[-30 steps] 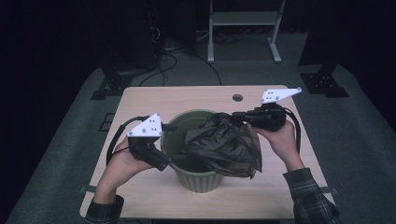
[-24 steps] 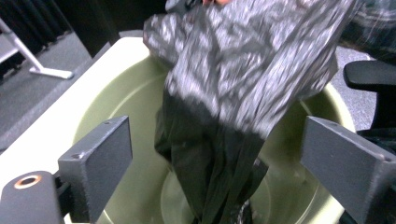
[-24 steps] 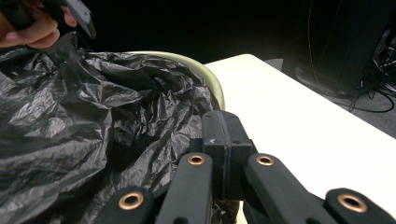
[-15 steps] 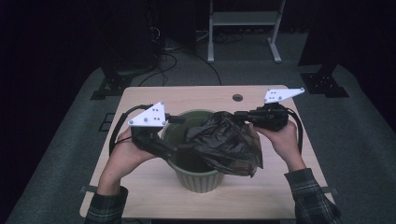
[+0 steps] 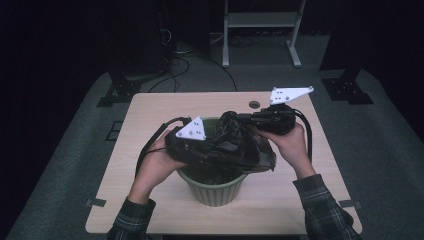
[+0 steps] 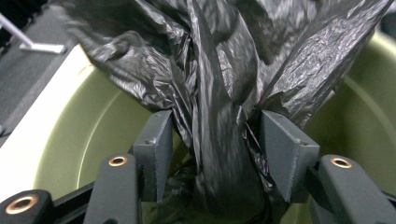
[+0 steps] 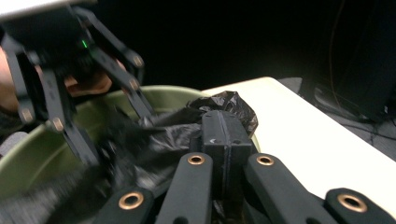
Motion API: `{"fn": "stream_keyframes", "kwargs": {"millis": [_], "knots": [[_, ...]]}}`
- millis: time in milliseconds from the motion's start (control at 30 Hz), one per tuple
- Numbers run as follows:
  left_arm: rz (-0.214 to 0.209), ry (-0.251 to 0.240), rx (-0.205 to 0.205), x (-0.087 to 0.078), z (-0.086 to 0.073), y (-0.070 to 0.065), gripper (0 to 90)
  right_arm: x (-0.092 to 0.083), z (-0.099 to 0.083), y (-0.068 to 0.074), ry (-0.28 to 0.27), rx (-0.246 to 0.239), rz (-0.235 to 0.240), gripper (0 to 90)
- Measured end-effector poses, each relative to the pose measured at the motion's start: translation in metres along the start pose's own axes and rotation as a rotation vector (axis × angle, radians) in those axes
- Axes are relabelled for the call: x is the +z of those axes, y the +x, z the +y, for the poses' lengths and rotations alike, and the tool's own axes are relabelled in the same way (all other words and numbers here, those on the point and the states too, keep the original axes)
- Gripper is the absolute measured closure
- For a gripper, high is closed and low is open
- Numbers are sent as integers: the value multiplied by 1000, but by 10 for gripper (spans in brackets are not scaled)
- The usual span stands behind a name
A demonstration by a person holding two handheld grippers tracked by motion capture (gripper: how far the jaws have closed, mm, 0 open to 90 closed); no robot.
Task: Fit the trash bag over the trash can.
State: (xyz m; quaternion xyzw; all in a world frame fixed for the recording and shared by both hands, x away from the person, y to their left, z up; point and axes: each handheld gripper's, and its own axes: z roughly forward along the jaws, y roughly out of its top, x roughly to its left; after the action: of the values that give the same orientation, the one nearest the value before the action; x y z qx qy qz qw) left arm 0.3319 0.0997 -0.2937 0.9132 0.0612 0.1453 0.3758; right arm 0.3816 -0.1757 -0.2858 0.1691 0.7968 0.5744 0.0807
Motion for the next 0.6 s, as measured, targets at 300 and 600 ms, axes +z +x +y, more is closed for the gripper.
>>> {"fn": "stream_keyframes", "kwargs": {"millis": [300, 600], "knots": [[53, -1, -11, 0, -1, -3, 303, 31, 7, 11, 19, -24, 44, 900], [66, -113, -22, -24, 9, 0, 333, 31, 2, 11, 29, -23, 36, 900]]}}
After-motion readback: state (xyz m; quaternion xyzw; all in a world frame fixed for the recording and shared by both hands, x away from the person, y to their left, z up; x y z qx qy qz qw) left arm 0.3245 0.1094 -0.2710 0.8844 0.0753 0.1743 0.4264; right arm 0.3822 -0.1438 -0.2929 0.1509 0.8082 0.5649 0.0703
